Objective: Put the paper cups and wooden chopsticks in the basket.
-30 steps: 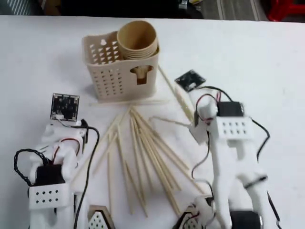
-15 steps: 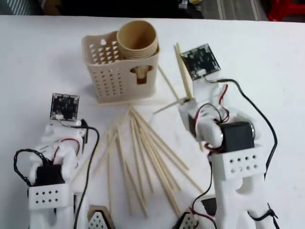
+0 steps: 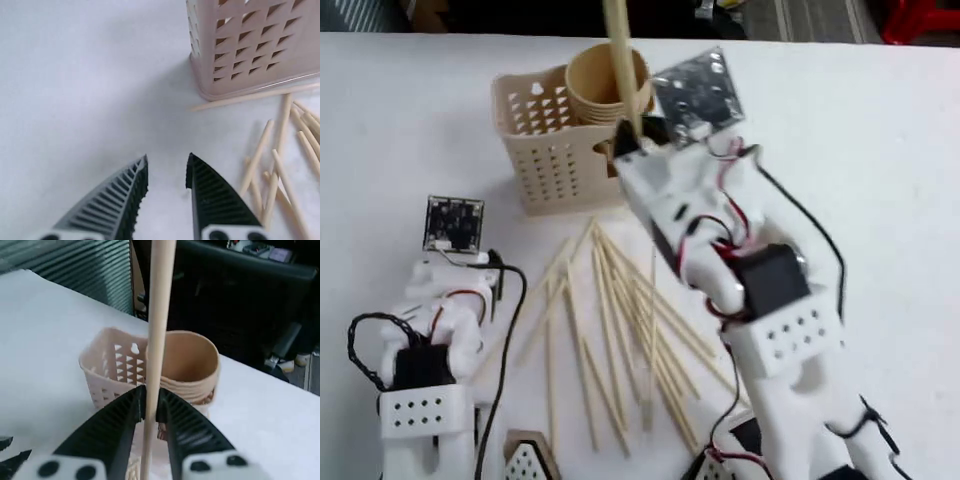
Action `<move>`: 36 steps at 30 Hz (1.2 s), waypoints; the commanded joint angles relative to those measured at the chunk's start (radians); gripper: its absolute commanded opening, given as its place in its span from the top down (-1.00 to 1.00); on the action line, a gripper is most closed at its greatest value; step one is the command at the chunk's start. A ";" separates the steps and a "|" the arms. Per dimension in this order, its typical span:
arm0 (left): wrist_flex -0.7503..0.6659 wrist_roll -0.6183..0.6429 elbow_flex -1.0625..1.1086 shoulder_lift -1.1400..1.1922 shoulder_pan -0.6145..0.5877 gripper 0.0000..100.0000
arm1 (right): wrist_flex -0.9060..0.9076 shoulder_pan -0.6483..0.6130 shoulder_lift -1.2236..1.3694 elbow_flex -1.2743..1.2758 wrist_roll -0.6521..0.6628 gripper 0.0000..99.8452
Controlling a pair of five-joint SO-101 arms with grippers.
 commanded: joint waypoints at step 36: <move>-0.044 0.008 -0.008 -0.018 -0.050 0.71 | -0.668 -0.104 0.473 -0.106 0.000 0.74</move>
